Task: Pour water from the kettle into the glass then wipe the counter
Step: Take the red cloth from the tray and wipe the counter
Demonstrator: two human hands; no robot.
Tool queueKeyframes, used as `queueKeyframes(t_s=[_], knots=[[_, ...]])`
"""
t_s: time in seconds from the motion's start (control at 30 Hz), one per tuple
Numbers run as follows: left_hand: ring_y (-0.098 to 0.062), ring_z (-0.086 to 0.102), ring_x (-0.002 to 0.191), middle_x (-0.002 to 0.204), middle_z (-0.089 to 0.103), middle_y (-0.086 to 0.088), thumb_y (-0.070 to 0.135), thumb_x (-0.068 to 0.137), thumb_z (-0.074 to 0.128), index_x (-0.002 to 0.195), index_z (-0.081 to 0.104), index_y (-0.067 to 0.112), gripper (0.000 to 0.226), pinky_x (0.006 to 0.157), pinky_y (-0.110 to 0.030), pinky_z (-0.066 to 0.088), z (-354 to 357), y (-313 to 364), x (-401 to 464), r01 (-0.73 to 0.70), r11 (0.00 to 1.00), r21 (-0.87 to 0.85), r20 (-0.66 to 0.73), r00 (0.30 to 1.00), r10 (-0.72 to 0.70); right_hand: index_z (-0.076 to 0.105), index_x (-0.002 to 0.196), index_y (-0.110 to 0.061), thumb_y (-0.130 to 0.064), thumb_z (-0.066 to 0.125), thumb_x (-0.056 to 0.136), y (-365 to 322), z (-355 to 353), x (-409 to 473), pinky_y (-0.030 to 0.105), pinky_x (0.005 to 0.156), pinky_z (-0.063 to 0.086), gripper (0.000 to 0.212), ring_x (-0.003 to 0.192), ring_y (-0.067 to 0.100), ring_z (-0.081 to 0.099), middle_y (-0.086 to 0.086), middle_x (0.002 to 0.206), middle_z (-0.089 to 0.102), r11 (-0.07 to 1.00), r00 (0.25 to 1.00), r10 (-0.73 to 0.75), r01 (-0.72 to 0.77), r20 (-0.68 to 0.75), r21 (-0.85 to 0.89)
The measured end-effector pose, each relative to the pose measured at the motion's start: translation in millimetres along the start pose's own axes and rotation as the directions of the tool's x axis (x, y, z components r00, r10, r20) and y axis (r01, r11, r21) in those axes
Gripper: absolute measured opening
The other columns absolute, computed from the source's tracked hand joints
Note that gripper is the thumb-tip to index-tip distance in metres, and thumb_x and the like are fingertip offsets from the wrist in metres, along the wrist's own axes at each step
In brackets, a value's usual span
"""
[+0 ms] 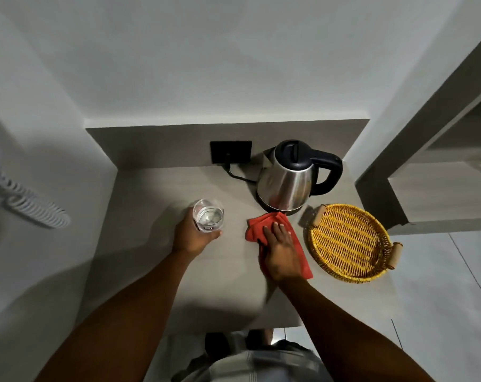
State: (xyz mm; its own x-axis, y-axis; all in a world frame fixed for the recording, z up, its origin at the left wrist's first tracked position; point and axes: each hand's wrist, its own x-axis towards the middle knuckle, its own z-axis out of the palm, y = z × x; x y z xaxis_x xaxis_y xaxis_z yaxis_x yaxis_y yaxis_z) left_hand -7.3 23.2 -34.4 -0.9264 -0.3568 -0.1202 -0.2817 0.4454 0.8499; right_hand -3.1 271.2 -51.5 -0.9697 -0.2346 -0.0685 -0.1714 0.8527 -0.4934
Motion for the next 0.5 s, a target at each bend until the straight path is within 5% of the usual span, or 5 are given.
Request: queueKeyframes(t_s=[0.17,0.5], knots=[[-0.018,0.062,0.116,0.123,0.067,-0.002,0.016,0.049,0.099,0.129,0.058,0.015,0.090,0.104,-0.042,0.048,4,3,2,0.007,0.998,-0.060,0.003,1.000,-0.006,0.029,0.154,-0.019,-0.052,0.036,0.102,12,1,4,0.041,0.122,0.003,0.062,0.151,0.027,0.009,0.012,0.162,0.022,0.987,0.994,-0.109,0.109,0.006,-0.115],[-0.015,0.063,0.109,0.121,0.067,0.005,0.039,0.050,0.095,0.127,0.056,0.025,0.088,0.093,-0.029,0.054,-24,18,12,-0.019,0.998,0.052,-0.092,0.995,0.024,0.029,0.154,-0.021,-0.044,0.027,0.101,-20,17,29,0.049,0.123,0.003,0.058,0.152,0.031,0.007,0.014,0.163,0.020,0.986,0.989,-0.146,0.147,0.012,-0.084]])
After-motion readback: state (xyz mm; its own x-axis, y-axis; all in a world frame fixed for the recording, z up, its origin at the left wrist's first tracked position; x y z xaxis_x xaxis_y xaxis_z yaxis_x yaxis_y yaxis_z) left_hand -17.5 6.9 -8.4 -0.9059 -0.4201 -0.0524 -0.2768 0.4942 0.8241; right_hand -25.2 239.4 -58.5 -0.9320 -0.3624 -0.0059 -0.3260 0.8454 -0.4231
